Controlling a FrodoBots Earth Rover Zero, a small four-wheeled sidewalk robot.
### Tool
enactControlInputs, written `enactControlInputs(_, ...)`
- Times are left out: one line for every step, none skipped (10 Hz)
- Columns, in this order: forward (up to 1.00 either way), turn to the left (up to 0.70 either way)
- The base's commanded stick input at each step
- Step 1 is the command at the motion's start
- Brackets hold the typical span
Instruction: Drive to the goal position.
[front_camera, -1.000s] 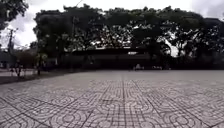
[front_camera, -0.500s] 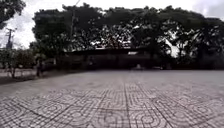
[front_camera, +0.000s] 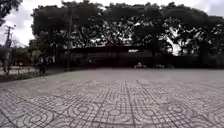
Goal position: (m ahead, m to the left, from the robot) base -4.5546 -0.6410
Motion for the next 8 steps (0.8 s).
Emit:
enactControlInputs(0.70,0.00)
enactControlInputs(0.70,0.00)
enactControlInputs(0.70,0.00)
enactControlInputs(0.70,0.00)
enactControlInputs(0.70,0.00)
enactControlInputs(0.70,0.00)
enactControlInputs(0.70,0.00)
enactControlInputs(0.70,0.00)
